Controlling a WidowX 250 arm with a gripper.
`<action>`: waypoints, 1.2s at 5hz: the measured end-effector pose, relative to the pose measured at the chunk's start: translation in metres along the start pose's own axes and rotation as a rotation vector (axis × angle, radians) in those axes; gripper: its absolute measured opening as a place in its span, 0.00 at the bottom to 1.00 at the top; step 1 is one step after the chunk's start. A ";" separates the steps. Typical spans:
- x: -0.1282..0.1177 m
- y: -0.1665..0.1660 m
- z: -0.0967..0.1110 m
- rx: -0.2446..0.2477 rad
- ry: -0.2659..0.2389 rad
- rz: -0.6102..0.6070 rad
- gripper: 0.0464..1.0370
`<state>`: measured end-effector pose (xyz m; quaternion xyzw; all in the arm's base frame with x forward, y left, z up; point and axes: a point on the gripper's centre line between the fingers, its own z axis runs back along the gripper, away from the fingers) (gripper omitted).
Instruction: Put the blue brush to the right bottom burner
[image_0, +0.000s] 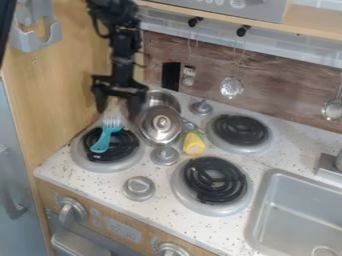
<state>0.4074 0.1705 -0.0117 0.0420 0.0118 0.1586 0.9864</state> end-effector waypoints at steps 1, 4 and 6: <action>-0.002 0.005 -0.018 -0.048 0.014 0.060 0.96; -0.008 0.003 -0.039 -0.083 0.088 0.056 0.61; -0.019 -0.004 -0.038 -0.087 0.070 0.006 0.28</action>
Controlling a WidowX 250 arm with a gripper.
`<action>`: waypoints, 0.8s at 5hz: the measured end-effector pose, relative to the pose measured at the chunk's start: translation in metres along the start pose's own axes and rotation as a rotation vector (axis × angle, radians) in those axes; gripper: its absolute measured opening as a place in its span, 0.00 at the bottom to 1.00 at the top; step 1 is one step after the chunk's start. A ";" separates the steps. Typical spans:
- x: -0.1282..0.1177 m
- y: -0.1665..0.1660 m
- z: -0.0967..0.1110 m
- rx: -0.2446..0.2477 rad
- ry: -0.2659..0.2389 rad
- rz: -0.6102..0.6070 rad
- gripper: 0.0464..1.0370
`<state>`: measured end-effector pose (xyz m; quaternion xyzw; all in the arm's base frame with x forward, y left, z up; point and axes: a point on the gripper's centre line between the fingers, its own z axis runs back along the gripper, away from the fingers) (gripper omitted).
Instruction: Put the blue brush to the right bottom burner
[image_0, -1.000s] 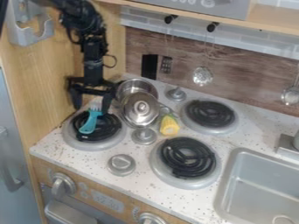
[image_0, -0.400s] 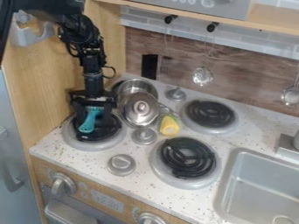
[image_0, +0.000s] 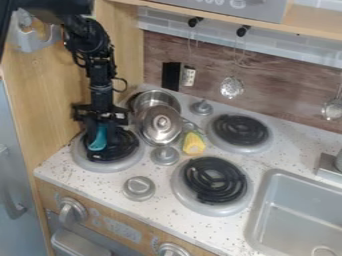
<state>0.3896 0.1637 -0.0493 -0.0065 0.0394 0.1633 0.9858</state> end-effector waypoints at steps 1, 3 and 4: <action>-0.015 -0.020 0.028 -0.015 -0.024 -0.058 0.28; -0.060 -0.112 0.055 -0.053 -0.038 -0.316 0.28; -0.075 -0.137 0.046 -0.045 -0.018 -0.392 0.28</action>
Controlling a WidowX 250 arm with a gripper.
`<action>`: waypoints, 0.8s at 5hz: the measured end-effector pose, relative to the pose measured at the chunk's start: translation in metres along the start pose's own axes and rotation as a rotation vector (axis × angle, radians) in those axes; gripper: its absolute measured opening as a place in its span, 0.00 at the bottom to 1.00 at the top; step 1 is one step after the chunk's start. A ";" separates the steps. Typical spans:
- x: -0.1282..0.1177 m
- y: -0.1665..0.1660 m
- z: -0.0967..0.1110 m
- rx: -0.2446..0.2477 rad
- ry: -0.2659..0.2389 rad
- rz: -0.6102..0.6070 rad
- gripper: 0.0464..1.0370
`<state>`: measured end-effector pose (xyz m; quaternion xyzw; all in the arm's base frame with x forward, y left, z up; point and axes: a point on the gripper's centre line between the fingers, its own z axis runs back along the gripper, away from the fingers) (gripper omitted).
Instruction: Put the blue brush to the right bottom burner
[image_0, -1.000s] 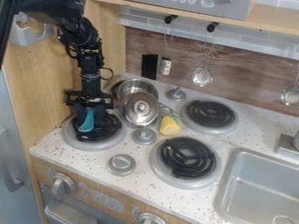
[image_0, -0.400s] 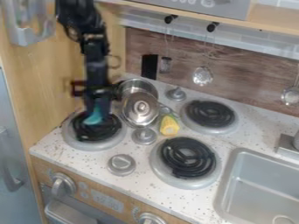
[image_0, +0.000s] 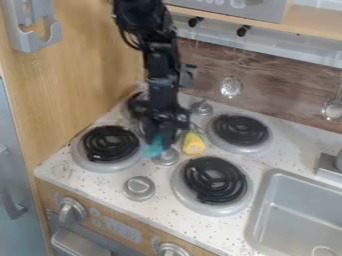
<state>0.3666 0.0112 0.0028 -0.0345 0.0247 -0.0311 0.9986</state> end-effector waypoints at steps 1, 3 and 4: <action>0.001 -0.026 -0.005 0.027 0.004 -0.066 0.28; -0.002 -0.039 -0.052 0.067 0.116 -0.073 0.27; -0.002 -0.049 -0.059 0.088 0.124 -0.101 0.27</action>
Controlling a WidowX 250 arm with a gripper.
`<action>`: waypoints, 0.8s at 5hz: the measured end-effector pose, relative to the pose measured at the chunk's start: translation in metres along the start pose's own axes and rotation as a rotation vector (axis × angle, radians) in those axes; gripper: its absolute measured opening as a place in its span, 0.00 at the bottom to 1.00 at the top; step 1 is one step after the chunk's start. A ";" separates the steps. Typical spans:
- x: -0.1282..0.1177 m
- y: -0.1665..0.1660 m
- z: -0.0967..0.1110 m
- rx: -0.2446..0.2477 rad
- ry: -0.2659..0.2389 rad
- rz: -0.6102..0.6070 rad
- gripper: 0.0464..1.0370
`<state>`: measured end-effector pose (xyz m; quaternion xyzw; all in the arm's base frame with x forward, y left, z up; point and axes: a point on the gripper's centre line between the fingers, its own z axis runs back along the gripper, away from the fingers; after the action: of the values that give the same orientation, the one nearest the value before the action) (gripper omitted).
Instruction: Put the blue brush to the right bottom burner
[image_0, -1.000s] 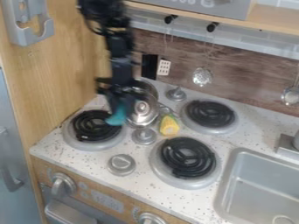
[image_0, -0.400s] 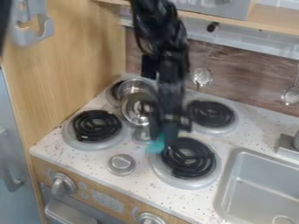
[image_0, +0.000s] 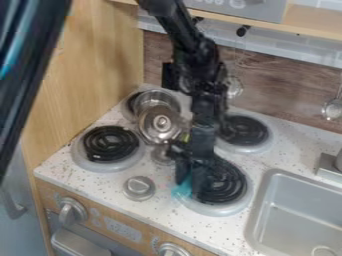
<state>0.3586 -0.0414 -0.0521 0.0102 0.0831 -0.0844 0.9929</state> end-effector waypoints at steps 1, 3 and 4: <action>0.002 -0.003 0.000 -0.001 -0.012 -0.014 0.27; 0.008 -0.004 0.005 0.004 -0.032 -0.006 0.35; 0.011 -0.012 0.010 0.024 -0.032 -0.017 0.66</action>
<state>0.3689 -0.0549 -0.0446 0.0203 0.0661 -0.0938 0.9932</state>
